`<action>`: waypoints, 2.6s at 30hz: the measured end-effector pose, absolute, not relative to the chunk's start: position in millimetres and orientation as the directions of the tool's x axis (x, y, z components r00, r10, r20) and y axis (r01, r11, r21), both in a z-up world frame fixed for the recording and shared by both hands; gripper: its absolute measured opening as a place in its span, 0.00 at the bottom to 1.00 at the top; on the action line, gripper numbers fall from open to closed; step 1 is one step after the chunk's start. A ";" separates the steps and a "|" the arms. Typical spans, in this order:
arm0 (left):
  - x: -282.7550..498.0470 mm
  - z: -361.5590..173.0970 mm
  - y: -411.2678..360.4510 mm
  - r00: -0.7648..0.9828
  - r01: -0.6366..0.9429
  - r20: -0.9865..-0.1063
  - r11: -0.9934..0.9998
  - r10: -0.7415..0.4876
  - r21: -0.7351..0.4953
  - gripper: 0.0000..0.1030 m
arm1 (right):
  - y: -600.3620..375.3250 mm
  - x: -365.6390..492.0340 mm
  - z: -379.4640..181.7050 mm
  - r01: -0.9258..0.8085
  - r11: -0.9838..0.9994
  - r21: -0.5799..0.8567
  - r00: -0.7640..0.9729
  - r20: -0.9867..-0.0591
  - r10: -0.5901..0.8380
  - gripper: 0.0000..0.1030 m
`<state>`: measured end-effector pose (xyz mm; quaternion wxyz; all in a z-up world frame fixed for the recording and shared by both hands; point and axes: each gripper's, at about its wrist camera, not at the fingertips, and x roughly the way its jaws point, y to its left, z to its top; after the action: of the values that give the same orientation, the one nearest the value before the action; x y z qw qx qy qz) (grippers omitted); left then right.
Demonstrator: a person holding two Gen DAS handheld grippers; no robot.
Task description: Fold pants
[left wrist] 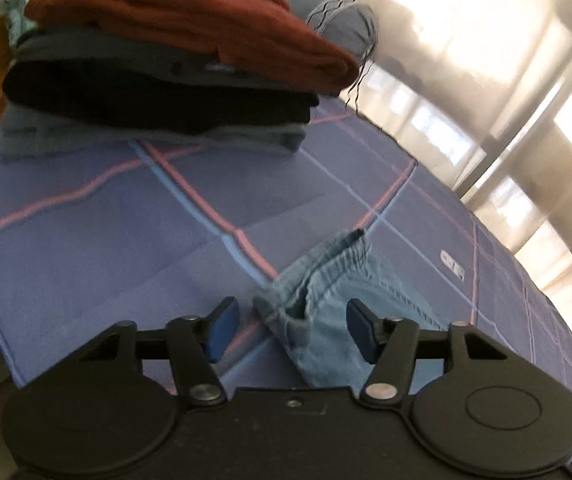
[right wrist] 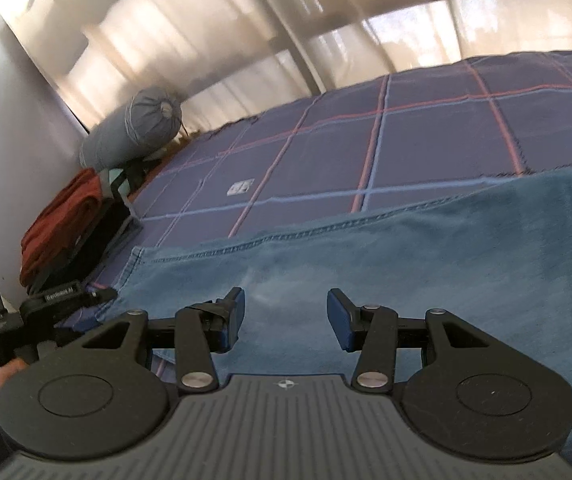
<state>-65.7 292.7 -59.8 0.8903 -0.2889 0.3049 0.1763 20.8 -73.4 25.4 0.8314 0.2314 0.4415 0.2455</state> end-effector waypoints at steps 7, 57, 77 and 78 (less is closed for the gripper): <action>-63.5 -66.0 294.8 0.766 -0.492 -0.631 0.742 0.120 -0.456 1.00 | -47.1 23.8 19.8 -0.220 0.751 0.623 0.427 -0.630 0.648 0.71; -31.5 21.9 99.7 0.861 0.172 -0.343 0.849 -0.377 -0.500 1.00 | -80.6 8.6 4.6 -0.162 0.719 0.676 0.496 -0.574 0.652 0.04; -42.5 -29.8 26.4 0.756 0.328 -0.498 0.904 -0.425 -0.274 1.00 | -146.5 54.6 15.4 0.007 0.546 0.838 0.512 -0.472 0.718 1.00; -42.8 -31.9 24.3 0.749 0.333 -0.506 0.903 -0.428 -0.271 1.00 | -143.5 56.7 13.0 0.007 0.542 0.840 0.505 -0.471 0.723 1.00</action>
<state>-42.8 24.3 -31.9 0.9314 -0.0821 0.2899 -0.2042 56.7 -143.5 13.0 0.7609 0.4167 0.4382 0.2352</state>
